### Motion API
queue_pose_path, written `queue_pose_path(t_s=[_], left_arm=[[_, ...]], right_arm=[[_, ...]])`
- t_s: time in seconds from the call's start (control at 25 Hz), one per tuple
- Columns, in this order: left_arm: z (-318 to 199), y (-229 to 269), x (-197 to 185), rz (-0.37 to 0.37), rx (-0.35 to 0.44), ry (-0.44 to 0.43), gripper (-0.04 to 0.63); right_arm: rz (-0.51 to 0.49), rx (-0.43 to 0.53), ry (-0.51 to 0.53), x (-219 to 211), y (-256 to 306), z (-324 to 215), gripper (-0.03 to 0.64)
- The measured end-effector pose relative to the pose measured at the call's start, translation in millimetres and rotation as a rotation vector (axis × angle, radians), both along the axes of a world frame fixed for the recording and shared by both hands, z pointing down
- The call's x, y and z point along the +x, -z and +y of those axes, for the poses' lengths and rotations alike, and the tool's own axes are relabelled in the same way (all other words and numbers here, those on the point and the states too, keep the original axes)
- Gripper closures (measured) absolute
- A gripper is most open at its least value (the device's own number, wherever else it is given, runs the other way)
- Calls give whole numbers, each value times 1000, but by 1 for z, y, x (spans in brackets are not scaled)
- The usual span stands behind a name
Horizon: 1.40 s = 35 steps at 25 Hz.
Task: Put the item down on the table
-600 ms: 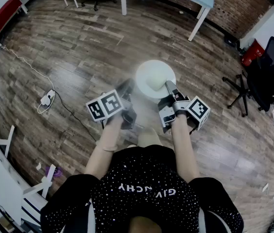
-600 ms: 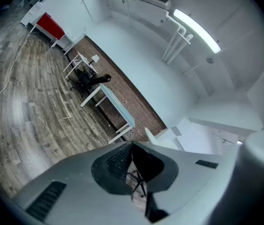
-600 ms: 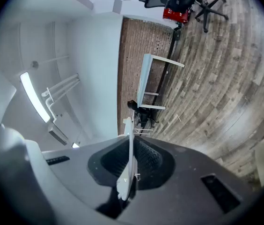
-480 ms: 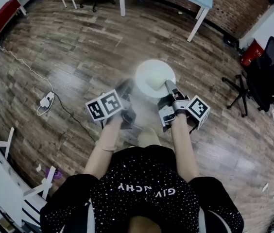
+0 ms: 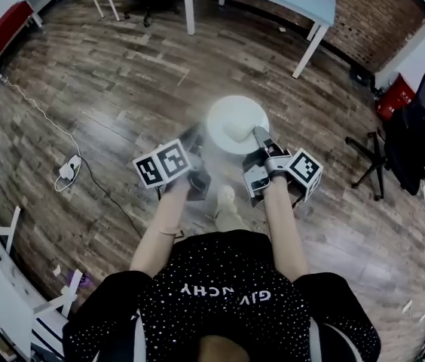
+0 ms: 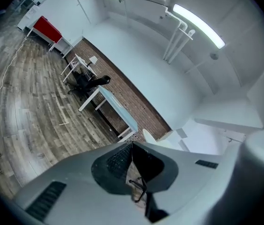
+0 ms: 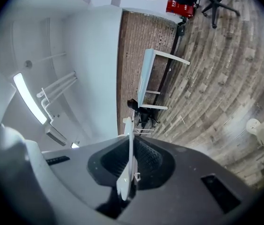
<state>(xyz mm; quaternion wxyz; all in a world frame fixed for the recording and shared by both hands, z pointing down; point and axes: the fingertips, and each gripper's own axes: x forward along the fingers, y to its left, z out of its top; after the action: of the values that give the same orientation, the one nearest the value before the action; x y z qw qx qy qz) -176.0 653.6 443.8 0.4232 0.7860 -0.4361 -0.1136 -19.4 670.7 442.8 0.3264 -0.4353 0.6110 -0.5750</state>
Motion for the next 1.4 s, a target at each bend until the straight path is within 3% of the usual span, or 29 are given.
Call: queue_pose_path(t_s=[0.68,1.4], left_arm=[[-219,6,82,-1,17,85,580],[-355,-13,114,3,-6,66,580]], right_arm=[[43,38,84,81,15,-228,586],[37,3,37,116,-10,-360,586]])
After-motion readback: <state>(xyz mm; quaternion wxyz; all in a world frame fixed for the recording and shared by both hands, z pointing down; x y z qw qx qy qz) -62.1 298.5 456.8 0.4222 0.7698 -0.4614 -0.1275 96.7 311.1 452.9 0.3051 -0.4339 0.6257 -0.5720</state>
